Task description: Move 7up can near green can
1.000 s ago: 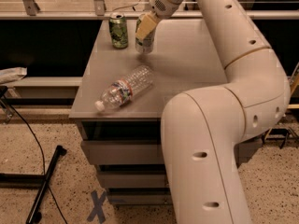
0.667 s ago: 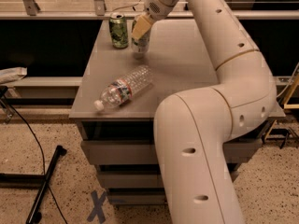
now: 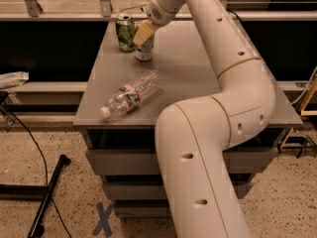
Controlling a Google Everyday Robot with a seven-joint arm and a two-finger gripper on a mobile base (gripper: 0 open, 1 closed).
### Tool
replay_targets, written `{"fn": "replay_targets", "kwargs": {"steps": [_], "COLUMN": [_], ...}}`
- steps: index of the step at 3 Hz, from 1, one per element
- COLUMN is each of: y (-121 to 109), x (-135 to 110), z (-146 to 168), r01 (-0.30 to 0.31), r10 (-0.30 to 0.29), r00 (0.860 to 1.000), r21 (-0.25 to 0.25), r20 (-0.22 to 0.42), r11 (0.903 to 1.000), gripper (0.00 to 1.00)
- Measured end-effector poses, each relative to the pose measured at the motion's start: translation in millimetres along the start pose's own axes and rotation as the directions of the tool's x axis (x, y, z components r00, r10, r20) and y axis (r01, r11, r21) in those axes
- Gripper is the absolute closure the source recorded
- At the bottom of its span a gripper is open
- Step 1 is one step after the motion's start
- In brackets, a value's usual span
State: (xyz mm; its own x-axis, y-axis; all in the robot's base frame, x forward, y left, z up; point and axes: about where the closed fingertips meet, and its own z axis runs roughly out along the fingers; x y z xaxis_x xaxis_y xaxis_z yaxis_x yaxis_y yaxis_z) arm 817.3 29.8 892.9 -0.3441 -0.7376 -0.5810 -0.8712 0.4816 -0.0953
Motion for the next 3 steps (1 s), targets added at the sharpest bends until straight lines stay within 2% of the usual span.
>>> {"fn": "replay_targets", "kwargs": {"steps": [1,2,3], "y": [0.3,0.3,-4.3], "x": [-1.1,-1.2,0.3], "z": [-0.1,-0.1,-9.5], "r01": [-0.003,-0.003,-0.031], "r10": [0.003,0.003,0.031], "r00": [1.0,1.0,0.999], "r21": [-0.001,-0.001,-0.008], "r20": [0.001,0.001,0.045], "r11": [1.0,1.0,0.9995], "gripper": [0.26,0.03,0.0]}}
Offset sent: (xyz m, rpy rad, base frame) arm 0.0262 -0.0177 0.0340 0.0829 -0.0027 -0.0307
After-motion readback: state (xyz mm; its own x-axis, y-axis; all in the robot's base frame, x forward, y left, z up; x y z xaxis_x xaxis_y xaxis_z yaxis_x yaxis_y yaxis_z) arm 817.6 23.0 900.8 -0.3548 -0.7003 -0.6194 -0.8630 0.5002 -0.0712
